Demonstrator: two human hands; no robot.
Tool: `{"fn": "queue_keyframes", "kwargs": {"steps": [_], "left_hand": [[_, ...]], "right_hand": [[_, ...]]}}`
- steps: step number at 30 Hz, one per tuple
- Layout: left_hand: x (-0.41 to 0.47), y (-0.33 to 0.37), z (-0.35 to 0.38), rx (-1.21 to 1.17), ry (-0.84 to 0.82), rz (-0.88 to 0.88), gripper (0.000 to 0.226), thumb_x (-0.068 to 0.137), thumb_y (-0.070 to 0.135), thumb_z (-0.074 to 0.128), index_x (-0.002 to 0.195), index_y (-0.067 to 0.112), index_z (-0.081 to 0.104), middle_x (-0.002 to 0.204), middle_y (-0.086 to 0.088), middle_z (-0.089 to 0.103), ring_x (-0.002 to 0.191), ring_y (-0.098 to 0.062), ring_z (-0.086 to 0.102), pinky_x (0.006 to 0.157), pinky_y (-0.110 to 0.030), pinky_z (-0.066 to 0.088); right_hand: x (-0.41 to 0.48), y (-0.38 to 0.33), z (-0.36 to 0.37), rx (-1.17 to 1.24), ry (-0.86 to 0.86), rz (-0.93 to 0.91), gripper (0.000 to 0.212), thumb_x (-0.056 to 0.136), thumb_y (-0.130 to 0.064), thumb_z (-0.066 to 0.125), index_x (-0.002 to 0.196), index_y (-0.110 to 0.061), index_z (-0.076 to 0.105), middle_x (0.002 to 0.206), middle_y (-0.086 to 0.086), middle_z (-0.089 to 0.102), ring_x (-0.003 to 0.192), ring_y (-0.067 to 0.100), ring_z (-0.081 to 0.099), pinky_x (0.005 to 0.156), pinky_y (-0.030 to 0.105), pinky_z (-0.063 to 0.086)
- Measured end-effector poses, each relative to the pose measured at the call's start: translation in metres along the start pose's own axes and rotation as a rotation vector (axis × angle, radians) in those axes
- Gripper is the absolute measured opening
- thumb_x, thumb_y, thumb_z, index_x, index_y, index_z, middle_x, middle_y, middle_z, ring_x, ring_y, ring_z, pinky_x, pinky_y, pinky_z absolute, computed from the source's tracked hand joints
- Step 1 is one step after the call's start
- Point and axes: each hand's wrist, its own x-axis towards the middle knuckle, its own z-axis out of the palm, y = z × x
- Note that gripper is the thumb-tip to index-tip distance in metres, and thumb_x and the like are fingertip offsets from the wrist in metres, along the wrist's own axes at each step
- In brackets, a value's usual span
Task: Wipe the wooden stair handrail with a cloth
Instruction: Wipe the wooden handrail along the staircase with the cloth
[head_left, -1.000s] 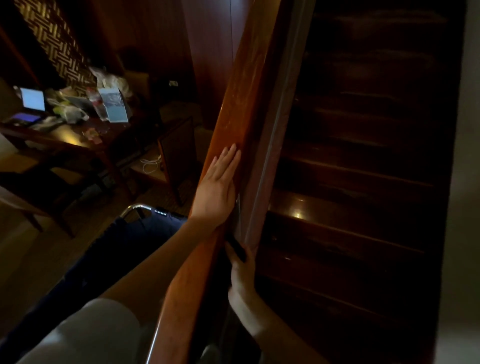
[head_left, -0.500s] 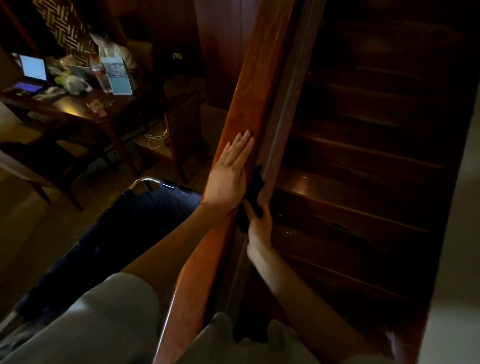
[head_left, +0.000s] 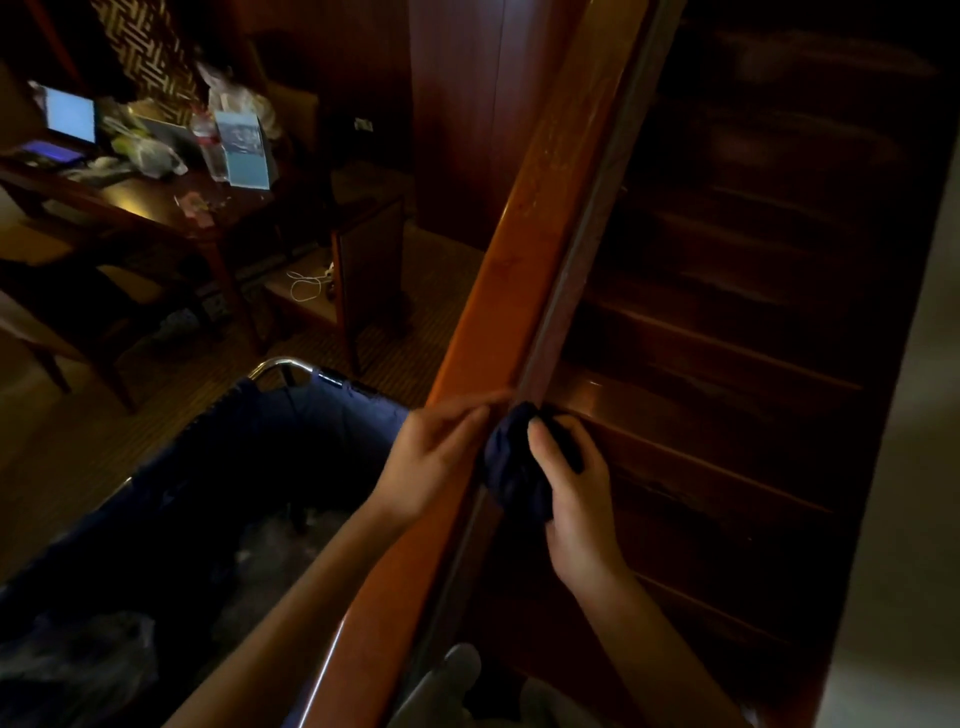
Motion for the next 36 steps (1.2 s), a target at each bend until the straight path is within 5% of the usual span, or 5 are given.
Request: {"fn": "queue_keyframes", "kwargs": {"steps": [11, 16, 20, 26, 36], "left_hand": [[-0.020, 0.038, -0.042, -0.250, 0.445, 0.250, 0.022, 0.089, 0.031, 0.065, 0.109, 0.022, 0.068, 0.108, -0.005, 0.068, 0.103, -0.027, 0.065, 0.087, -0.035, 0.052], [-0.011, 0.017, -0.070, -0.249, 0.553, 0.227, 0.006, 0.090, 0.028, 0.066, 0.096, 0.028, 0.067, 0.097, 0.004, 0.069, 0.090, -0.012, 0.068, 0.076, -0.022, 0.053], [-0.019, -0.040, -0.089, -0.274, 0.632, 0.027, 0.012, 0.087, 0.026, 0.067, 0.096, 0.017, 0.070, 0.093, -0.001, 0.074, 0.084, -0.012, 0.071, 0.071, -0.017, 0.054], [-0.028, -0.096, -0.062, -0.268, 0.418, -0.317, 0.011, 0.083, 0.015, 0.067, 0.088, 0.023, 0.073, 0.090, 0.006, 0.076, 0.084, -0.008, 0.071, 0.077, -0.024, 0.056], [0.010, -0.110, -0.049, -0.340, 0.294, -0.329, 0.017, 0.083, 0.005, 0.070, 0.094, 0.017, 0.072, 0.097, 0.006, 0.073, 0.094, -0.005, 0.069, 0.081, -0.018, 0.051]], "right_hand": [[0.034, -0.043, 0.100, 0.055, -0.210, -0.014, 0.027, 0.071, -0.046, 0.074, 0.089, -0.026, 0.069, 0.100, 0.011, 0.072, 0.093, 0.031, 0.070, 0.077, 0.043, 0.058], [0.059, -0.021, 0.125, -0.350, -0.371, -0.243, 0.011, 0.091, -0.034, 0.064, 0.093, -0.023, 0.062, 0.095, -0.002, 0.070, 0.094, 0.015, 0.068, 0.077, 0.027, 0.054], [0.076, 0.005, 0.100, -0.858, -0.081, -0.687, 0.025, 0.095, -0.037, 0.055, 0.103, -0.016, 0.066, 0.105, -0.006, 0.063, 0.103, 0.008, 0.056, 0.090, 0.032, 0.048], [0.067, 0.062, 0.058, -1.169, 0.291, -0.677, 0.037, 0.095, -0.035, 0.053, 0.124, -0.014, 0.060, 0.138, 0.012, 0.046, 0.138, 0.022, 0.033, 0.122, 0.040, 0.001], [0.059, 0.092, 0.046, -1.116, 0.315, -0.710, 0.033, 0.095, -0.024, 0.054, 0.123, -0.009, 0.058, 0.142, 0.013, 0.036, 0.139, 0.030, 0.031, 0.115, 0.045, 0.022]]}}
